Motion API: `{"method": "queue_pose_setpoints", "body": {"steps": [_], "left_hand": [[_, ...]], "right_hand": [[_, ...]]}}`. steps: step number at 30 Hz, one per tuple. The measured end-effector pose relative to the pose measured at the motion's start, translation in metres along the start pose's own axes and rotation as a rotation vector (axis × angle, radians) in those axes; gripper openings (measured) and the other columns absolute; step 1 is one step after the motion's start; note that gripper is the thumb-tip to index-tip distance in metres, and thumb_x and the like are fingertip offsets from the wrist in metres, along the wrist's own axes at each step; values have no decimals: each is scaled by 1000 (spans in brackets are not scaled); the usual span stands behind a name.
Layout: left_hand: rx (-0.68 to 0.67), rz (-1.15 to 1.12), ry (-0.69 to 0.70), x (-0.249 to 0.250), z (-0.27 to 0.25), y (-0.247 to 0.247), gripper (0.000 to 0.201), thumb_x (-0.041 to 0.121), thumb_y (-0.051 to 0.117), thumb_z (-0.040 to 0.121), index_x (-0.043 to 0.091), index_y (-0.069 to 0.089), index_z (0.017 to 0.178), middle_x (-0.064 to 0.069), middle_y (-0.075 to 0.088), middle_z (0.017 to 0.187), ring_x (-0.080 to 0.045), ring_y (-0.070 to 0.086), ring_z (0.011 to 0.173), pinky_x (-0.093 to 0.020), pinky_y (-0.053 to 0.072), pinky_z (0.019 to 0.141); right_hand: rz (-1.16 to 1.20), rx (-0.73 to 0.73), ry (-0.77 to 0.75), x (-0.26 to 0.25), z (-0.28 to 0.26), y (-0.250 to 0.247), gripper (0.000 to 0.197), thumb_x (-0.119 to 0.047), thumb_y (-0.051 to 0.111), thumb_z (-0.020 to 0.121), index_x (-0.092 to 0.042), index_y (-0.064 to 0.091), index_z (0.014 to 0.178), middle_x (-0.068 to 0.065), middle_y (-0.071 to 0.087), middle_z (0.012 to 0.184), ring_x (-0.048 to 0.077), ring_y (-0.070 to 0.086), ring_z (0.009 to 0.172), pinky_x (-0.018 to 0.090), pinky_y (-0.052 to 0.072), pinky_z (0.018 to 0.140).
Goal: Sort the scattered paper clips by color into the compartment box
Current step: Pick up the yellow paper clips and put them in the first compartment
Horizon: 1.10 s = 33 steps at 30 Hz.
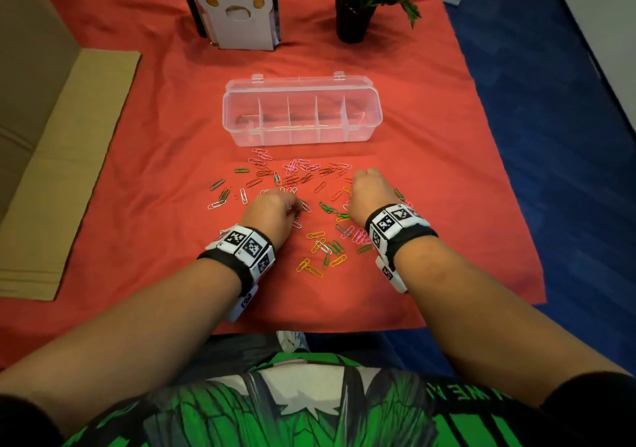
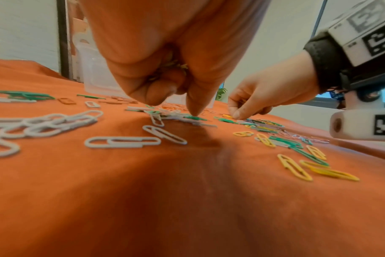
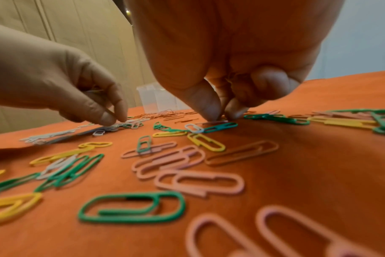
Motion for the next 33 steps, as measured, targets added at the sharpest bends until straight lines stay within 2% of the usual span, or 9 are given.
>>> {"method": "queue_pose_setpoints", "body": {"steps": [3, 6, 11, 14, 20, 25, 29, 31, 33], "left_hand": [[-128, 25, 140, 14, -7, 10, 19, 19, 60, 83, 17, 69, 100, -11, 66, 102, -28, 59, 98, -29, 43, 84], [-192, 71, 186, 19, -12, 22, 22, 19, 60, 84, 15, 66, 105, -11, 63, 105, -27, 57, 101, -29, 43, 87], [-185, 143, 190, 20, -12, 26, 17, 19, 51, 87, 9, 61, 97, -14, 59, 105, -31, 56, 101, -37, 46, 89], [-180, 132, 185, 19, -14, 26, 17, 19, 52, 88, 8, 59, 97, -15, 57, 106, -31, 55, 102, -35, 44, 90], [-155, 110, 219, 18, -17, 24, 26, 25, 60, 85, 8, 61, 105, -13, 58, 106, -29, 55, 102, -34, 44, 89], [-152, 147, 210, 20, -12, 27, 20, 20, 53, 88, 4, 60, 97, -15, 57, 105, -33, 56, 100, -37, 44, 88], [-93, -82, 105, 14, -11, 19, 17, 17, 49, 90, 2, 58, 94, -16, 58, 99, -30, 53, 94, -29, 37, 82], [-112, -272, -19, 6, -12, 15, 9, 15, 50, 91, 9, 57, 91, -6, 57, 85, -21, 50, 79, -25, 32, 68], [-179, -584, -152, -3, -16, 16, 10, 11, 50, 92, 18, 54, 86, 2, 50, 72, -12, 42, 61, -23, 31, 56]], "right_hand": [[-42, -17, -29, -1, -1, -1, 32, -3, 50, 81, 1, 47, 113, 20, 47, 118, 38, 53, 109, 42, 45, 92], [-45, 19, -55, 0, 1, 1, 31, -4, 49, 82, 0, 46, 113, 19, 48, 116, 38, 53, 108, 43, 46, 92], [-92, 48, -83, -2, 3, 2, 29, -7, 50, 84, -2, 47, 113, 17, 48, 115, 37, 52, 107, 44, 47, 90], [-107, 37, -95, -4, 6, 1, 31, -1, 43, 82, 0, 47, 113, 19, 48, 115, 37, 53, 106, 44, 47, 89], [-57, 83, -95, 1, 11, 1, 23, -8, 51, 86, -3, 47, 109, 17, 48, 114, 37, 53, 104, 43, 46, 85], [-83, 32, -86, -5, 11, -1, 29, -1, 40, 85, 1, 47, 113, 20, 47, 117, 38, 52, 108, 44, 45, 91], [247, 38, 42, 6, 11, -11, 19, -9, 44, 90, -3, 51, 106, 20, 58, 110, 33, 57, 101, 36, 43, 85], [629, 26, 141, 17, 5, -9, 15, -5, 45, 87, -16, 51, 94, 11, 63, 89, 24, 58, 76, 30, 44, 71], [1017, -52, 232, 23, -9, -1, 25, 2, 41, 87, -20, 49, 94, 2, 54, 73, 14, 47, 58, 24, 41, 51]]}}
Point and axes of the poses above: each hand's wrist, its own z-axis towards the middle knuckle, its own y-axis out of the palm, x = y × z, the point moved 5 cm from there along z, towards the middle knuckle
